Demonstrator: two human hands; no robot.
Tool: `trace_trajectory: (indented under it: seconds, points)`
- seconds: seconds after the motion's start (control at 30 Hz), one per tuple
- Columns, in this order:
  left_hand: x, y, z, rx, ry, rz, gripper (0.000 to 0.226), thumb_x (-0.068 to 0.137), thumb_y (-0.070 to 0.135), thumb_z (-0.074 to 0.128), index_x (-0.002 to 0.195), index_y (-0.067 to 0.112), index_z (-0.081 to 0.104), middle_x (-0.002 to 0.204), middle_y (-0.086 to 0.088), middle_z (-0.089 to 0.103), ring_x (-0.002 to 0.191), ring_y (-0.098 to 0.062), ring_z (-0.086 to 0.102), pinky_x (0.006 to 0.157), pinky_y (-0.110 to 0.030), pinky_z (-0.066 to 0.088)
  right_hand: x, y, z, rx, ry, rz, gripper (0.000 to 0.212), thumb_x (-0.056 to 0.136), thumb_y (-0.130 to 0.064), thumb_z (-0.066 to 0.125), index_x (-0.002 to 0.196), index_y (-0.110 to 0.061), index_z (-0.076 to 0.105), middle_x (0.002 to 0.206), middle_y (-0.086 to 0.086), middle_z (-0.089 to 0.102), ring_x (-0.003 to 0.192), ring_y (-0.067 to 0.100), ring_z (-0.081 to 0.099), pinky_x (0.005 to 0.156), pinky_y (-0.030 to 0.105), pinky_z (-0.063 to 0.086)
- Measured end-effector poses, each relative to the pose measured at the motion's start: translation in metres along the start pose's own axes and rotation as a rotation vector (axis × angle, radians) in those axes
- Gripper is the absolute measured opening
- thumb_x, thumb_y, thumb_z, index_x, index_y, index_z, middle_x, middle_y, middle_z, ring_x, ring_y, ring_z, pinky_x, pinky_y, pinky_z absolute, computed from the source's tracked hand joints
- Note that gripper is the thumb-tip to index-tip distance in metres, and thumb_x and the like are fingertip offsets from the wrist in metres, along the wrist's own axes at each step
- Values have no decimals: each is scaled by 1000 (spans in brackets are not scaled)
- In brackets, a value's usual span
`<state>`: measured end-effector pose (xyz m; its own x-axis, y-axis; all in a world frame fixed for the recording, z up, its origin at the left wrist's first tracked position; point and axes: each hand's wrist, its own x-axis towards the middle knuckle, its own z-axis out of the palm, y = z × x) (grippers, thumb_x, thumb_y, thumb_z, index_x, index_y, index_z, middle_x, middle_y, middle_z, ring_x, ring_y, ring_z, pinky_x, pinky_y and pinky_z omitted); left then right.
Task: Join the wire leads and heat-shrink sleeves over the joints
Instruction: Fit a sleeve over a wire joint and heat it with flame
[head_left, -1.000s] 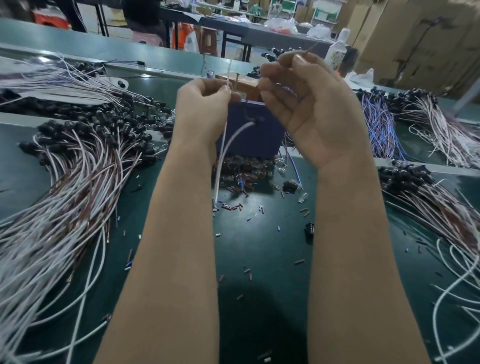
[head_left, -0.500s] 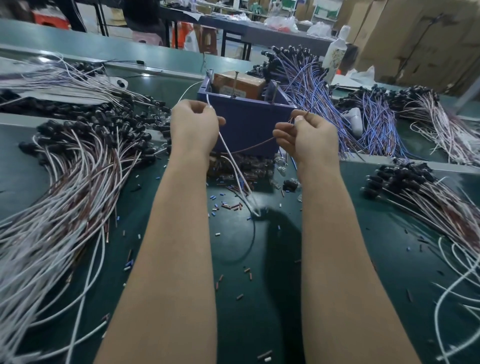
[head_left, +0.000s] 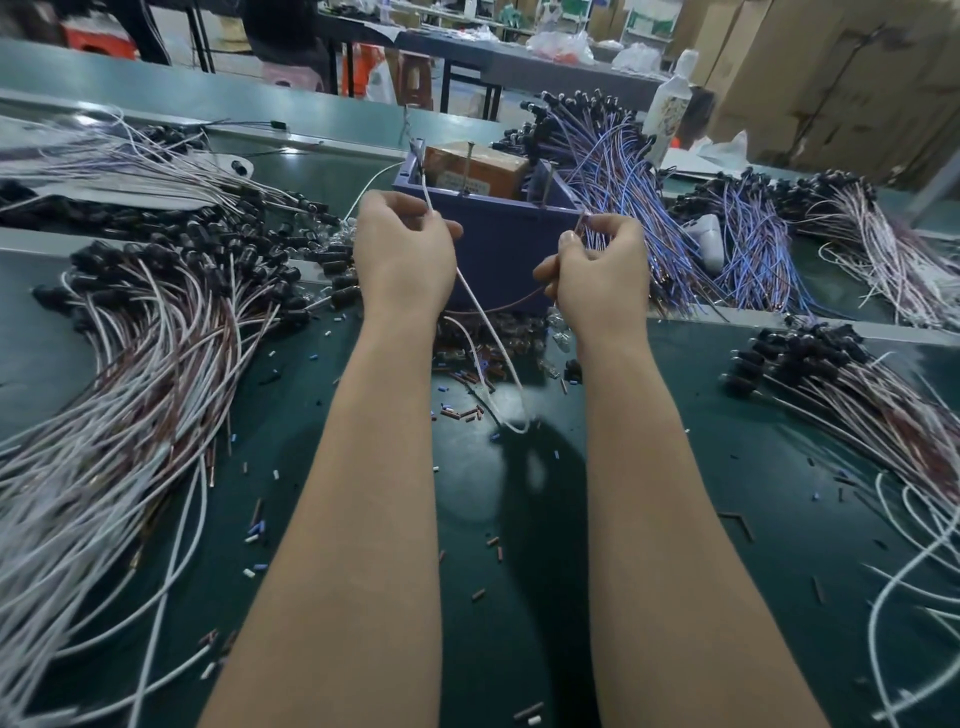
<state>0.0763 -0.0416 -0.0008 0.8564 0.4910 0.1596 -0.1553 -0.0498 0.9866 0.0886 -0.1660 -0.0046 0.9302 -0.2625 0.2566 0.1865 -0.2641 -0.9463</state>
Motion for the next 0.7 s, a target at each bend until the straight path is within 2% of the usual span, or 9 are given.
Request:
trace_trajectory:
  seconds: [0.07, 0.17, 0.27, 0.37, 0.47, 0.57, 0.7]
  points:
    - [0, 0, 1, 16, -12, 16, 16, 95, 10, 49, 86, 22, 47, 71, 11, 63, 67, 5, 54, 65, -15, 41, -1, 0, 1, -30, 21, -24, 10, 98, -13, 46, 107, -17, 45, 63, -2, 63, 57, 6, 55, 63, 25, 47]
    - [0, 2, -1, -25, -29, -8, 9, 93, 9, 50, 97, 15, 54, 81, 6, 67, 73, 0, 57, 67, -16, 42, -2, 1, 0, -114, 45, -49, 10, 96, -11, 46, 102, -18, 49, 74, 3, 67, 59, 4, 58, 67, 27, 51]
    - [-2, 6, -3, -78, -43, -46, 13, 91, 9, 52, 101, 16, 53, 107, -5, 67, 82, -8, 58, 75, -22, 46, 1, 1, -3, -191, 59, -19, 15, 91, -9, 44, 102, -17, 49, 92, 11, 69, 80, 18, 65, 80, 35, 52]
    - [-2, 8, -4, -139, -39, -78, 15, 92, 5, 49, 104, 14, 51, 112, -9, 65, 67, -3, 57, 69, -20, 48, 5, -1, -7, -305, 35, 18, 17, 88, -11, 43, 103, -14, 51, 101, 14, 68, 99, 29, 61, 90, 41, 48]
    - [-1, 7, -5, -162, -46, -108, 15, 92, 3, 48, 103, 13, 51, 110, -8, 66, 58, -2, 54, 60, -16, 45, 6, -1, -11, -382, 30, 36, 15, 88, -13, 43, 100, -15, 51, 102, 13, 67, 100, 29, 62, 90, 38, 48]
    - [1, 6, -5, -168, -45, -111, 14, 94, 5, 43, 101, 13, 52, 94, -2, 66, 59, -4, 49, 54, -14, 40, 6, 0, -14, -420, 18, 51, 17, 88, -13, 42, 102, -15, 52, 103, 12, 67, 101, 28, 62, 90, 36, 48]
    - [4, 5, -5, -169, -55, -117, 20, 95, 5, 38, 100, 14, 55, 84, 4, 65, 59, -4, 48, 54, -14, 40, 4, -3, -11, -354, -7, 47, 15, 88, -12, 43, 100, -16, 51, 102, 13, 67, 99, 29, 62, 88, 38, 49]
